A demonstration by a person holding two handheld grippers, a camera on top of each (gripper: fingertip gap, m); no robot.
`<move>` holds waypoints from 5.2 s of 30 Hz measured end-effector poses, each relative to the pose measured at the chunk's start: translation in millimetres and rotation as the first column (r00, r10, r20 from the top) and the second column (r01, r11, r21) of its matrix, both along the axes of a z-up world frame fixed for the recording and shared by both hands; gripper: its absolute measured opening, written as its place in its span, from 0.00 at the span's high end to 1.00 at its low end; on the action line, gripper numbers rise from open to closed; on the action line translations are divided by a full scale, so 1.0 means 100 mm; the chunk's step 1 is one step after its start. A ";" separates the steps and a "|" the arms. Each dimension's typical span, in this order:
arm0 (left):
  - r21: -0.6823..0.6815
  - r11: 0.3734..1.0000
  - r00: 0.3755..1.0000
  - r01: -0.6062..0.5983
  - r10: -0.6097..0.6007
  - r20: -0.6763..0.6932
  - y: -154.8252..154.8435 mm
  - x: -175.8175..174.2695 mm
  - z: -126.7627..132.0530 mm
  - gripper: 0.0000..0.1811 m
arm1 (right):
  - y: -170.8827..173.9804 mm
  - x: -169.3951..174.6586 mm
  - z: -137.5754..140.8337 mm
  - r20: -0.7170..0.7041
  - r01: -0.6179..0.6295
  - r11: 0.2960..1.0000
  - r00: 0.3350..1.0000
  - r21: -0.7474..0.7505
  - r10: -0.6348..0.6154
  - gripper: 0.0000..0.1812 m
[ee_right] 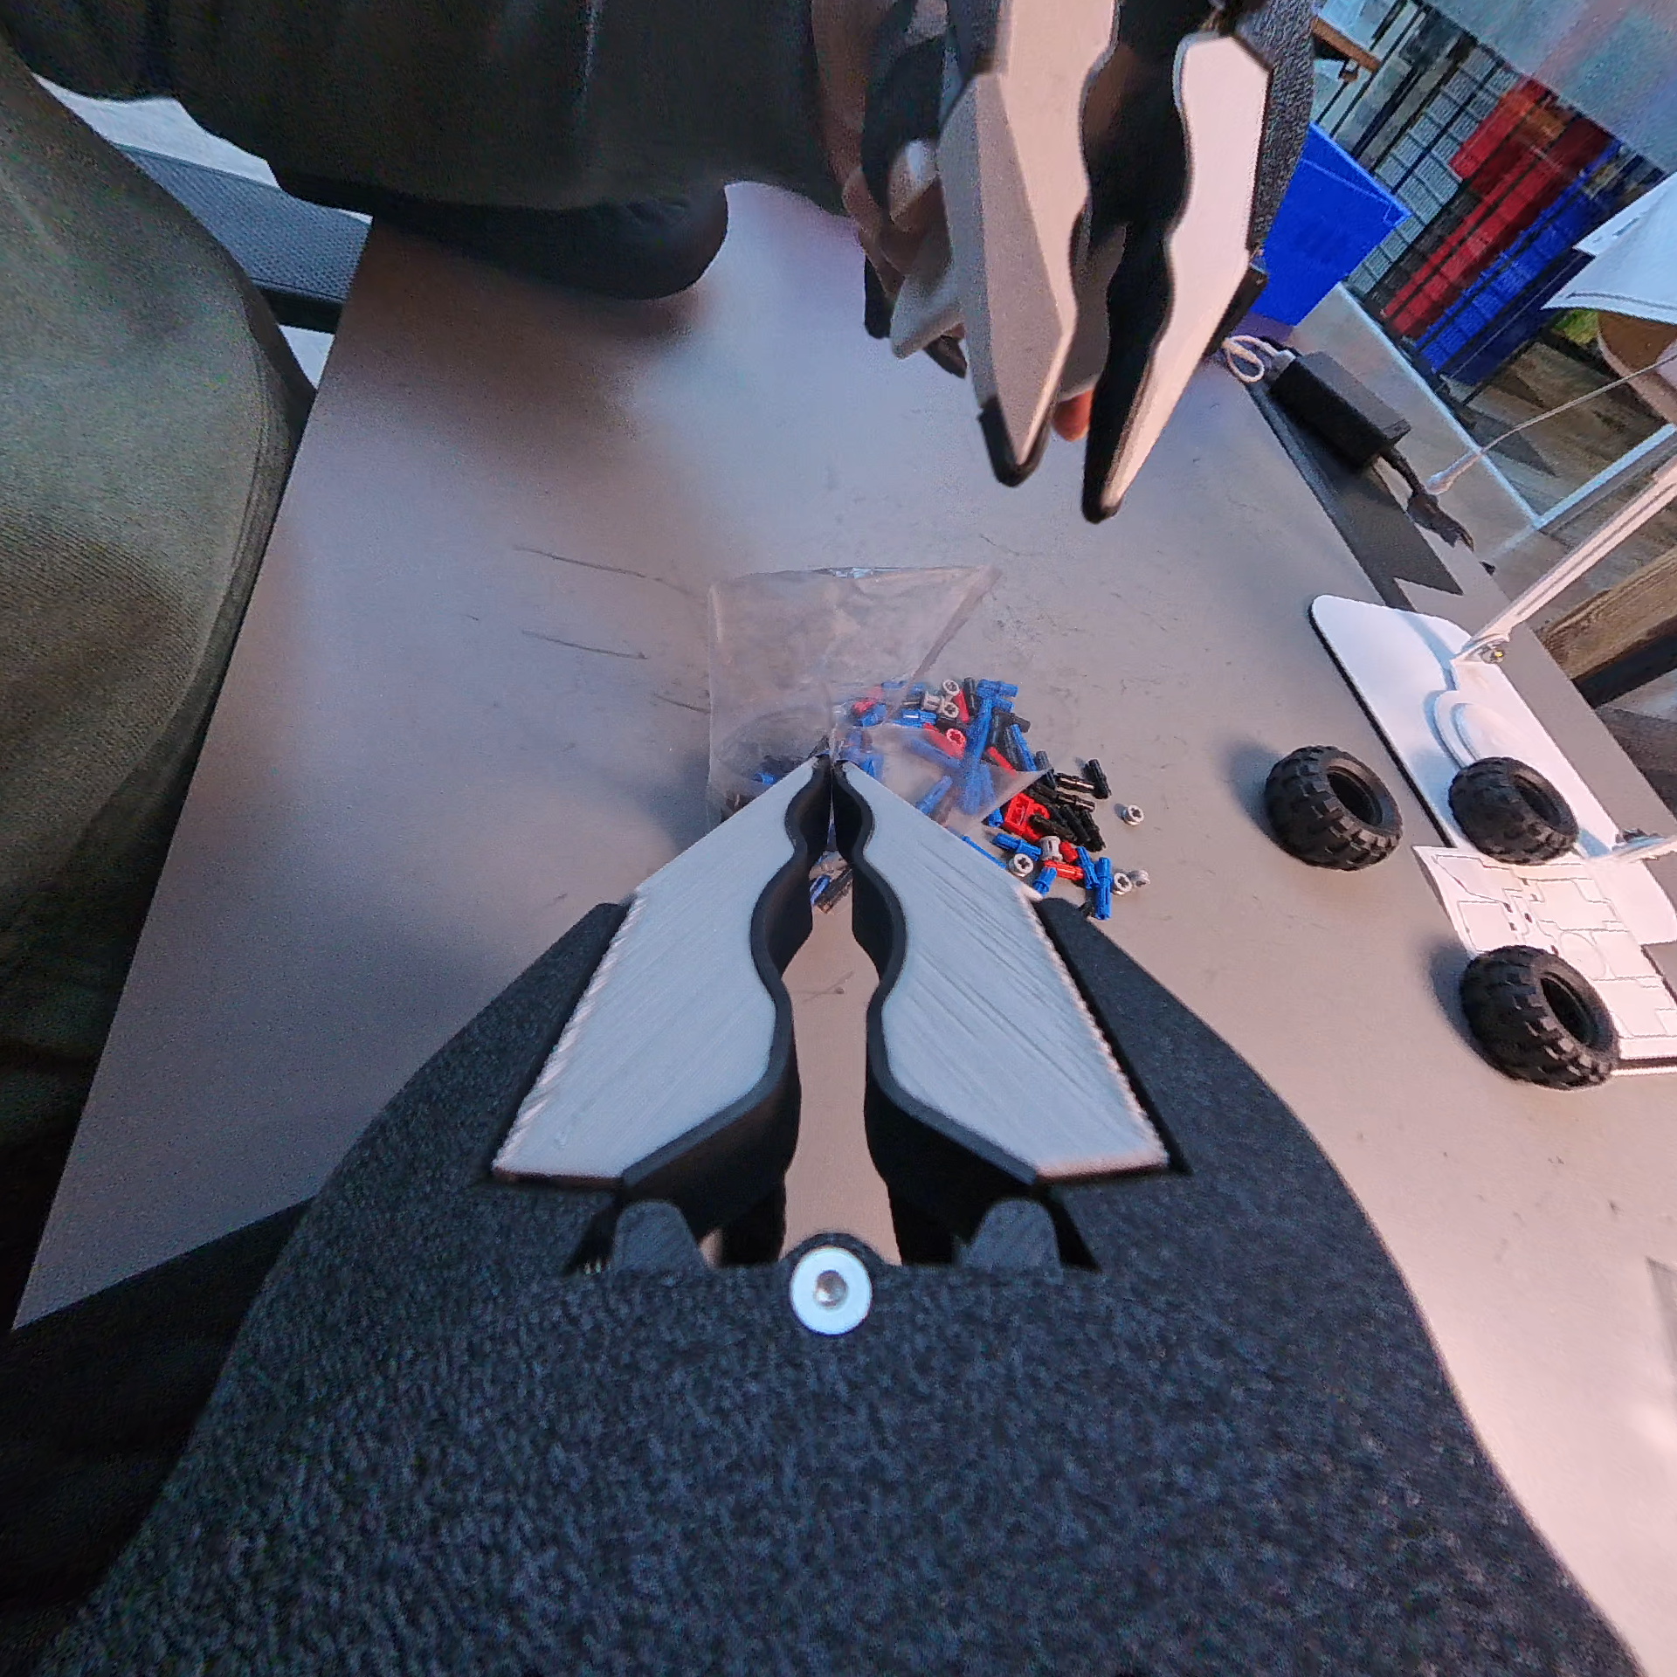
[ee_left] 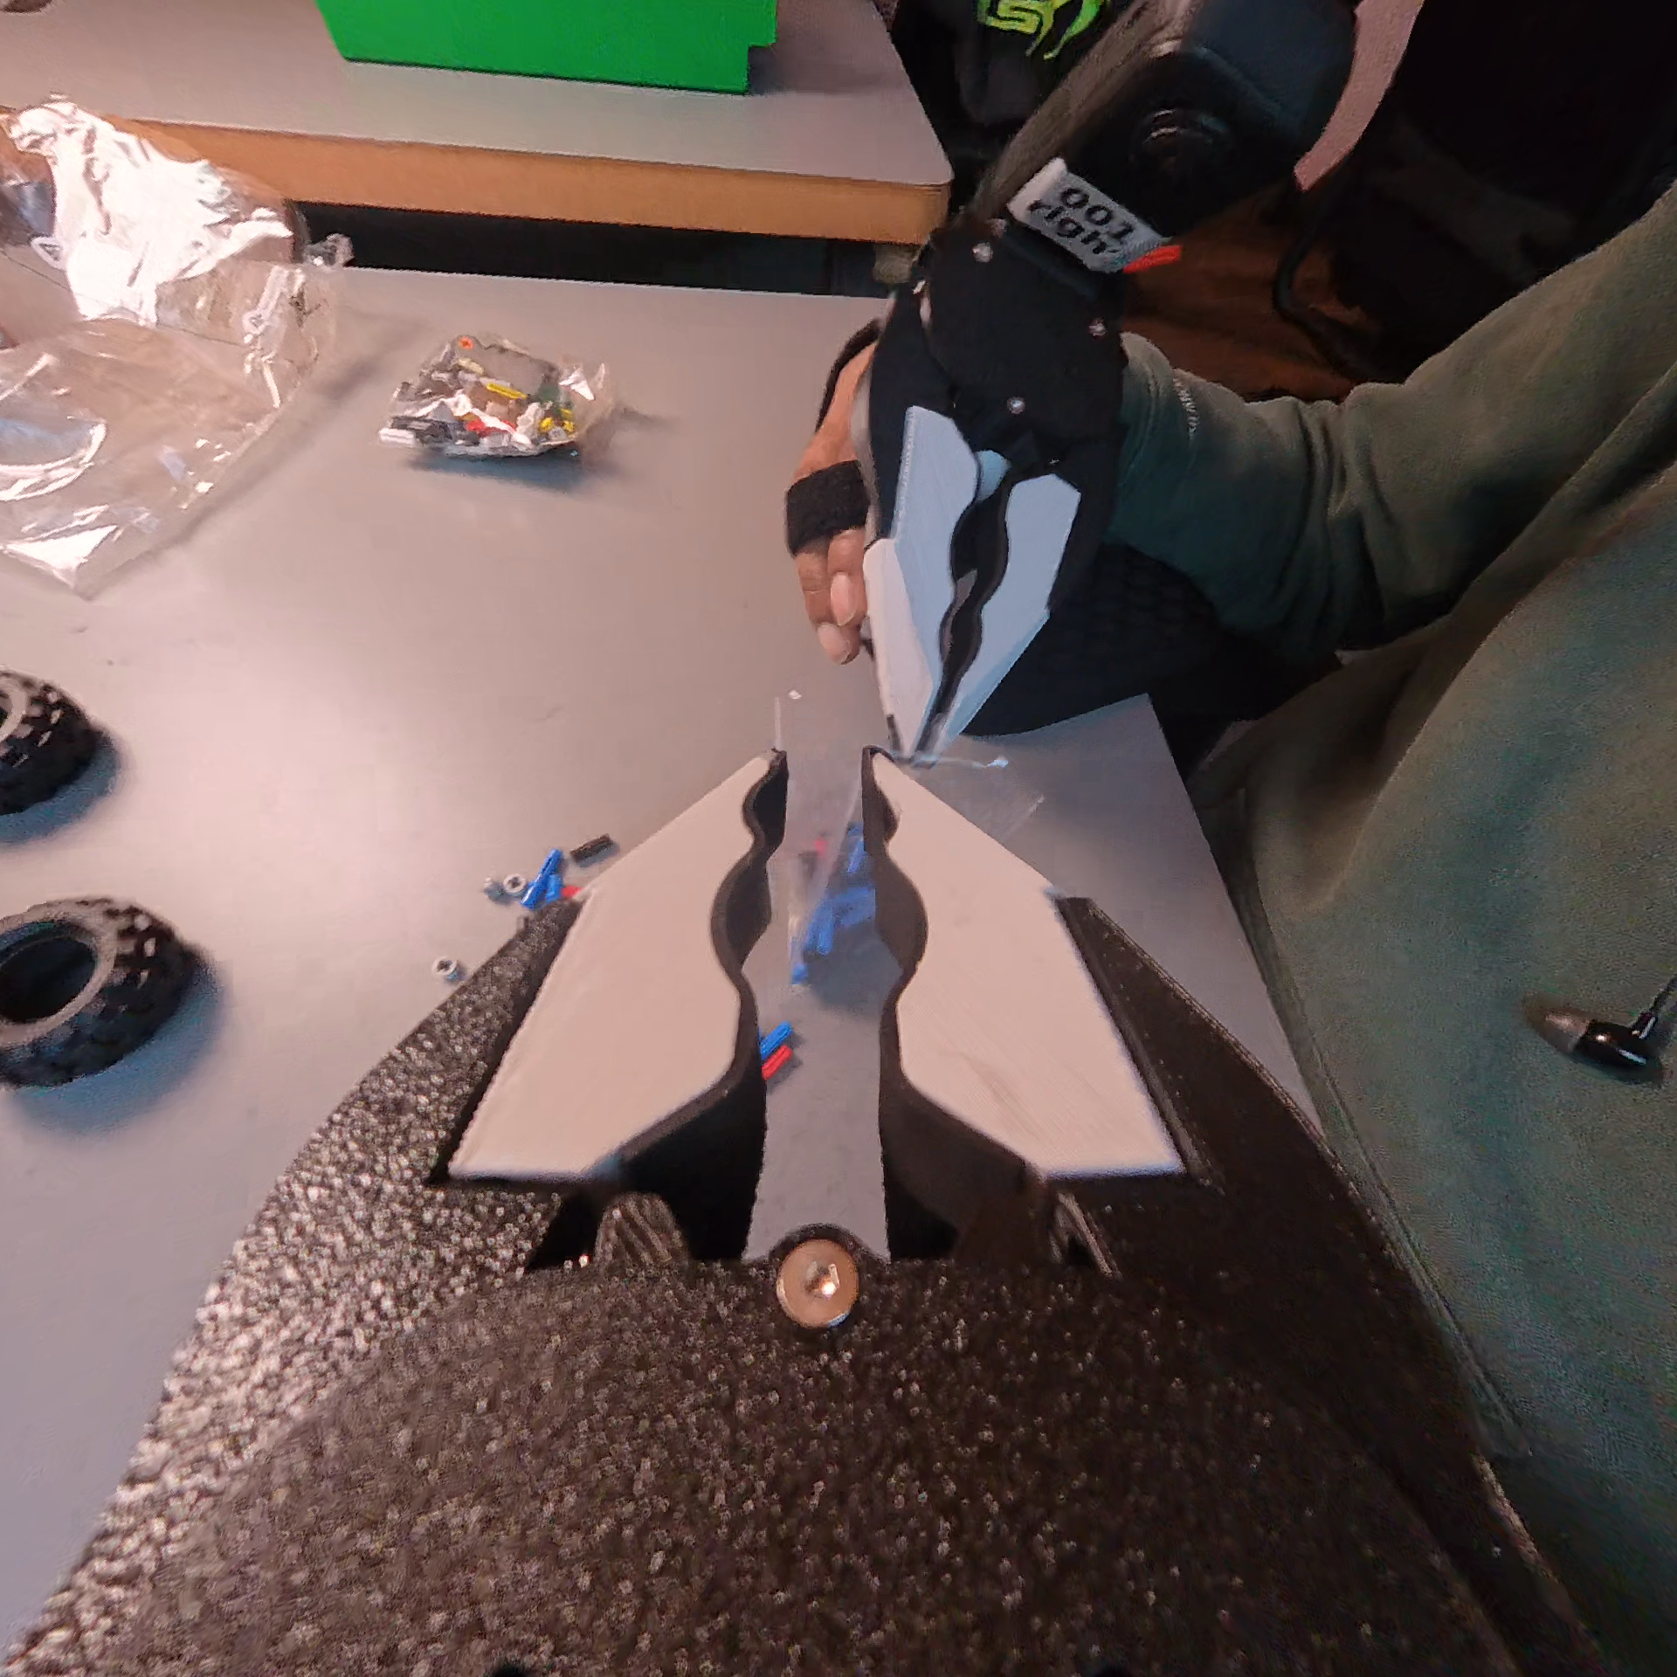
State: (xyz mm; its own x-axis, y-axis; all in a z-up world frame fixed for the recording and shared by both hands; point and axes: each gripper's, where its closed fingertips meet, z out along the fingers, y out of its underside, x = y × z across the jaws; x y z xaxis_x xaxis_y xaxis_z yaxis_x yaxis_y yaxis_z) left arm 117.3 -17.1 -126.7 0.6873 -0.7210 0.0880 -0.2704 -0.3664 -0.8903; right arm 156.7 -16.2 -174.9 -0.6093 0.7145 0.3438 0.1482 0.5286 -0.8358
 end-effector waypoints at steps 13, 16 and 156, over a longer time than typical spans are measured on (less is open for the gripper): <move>-0.233 0.951 0.953 -0.201 0.135 -0.272 0.03 -0.88 -1.14 0.85 | 0.00 0.00 0.00 0.000 -0.005 1.000 1.000 0.001 0.005 1.00; -0.222 0.951 0.943 -0.213 0.141 -0.300 0.06 -0.90 -1.14 0.89 | 0.00 0.00 0.00 -0.001 -0.006 1.000 1.000 0.000 0.006 1.00; -0.268 0.933 0.921 -0.239 0.131 -0.366 0.03 -0.82 -1.15 0.94 | 0.02 0.04 0.04 -0.022 -0.006 1.000 1.000 -0.018 0.005 1.00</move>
State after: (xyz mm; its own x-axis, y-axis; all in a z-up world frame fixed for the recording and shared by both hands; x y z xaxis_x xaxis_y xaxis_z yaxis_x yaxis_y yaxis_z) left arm 35.1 -14.5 -241.7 0.8326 -0.5534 0.0198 -0.4344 -0.6749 -0.5966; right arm 160.3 -14.2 -170.5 -0.6055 0.7175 0.3444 0.1268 0.5142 -0.8483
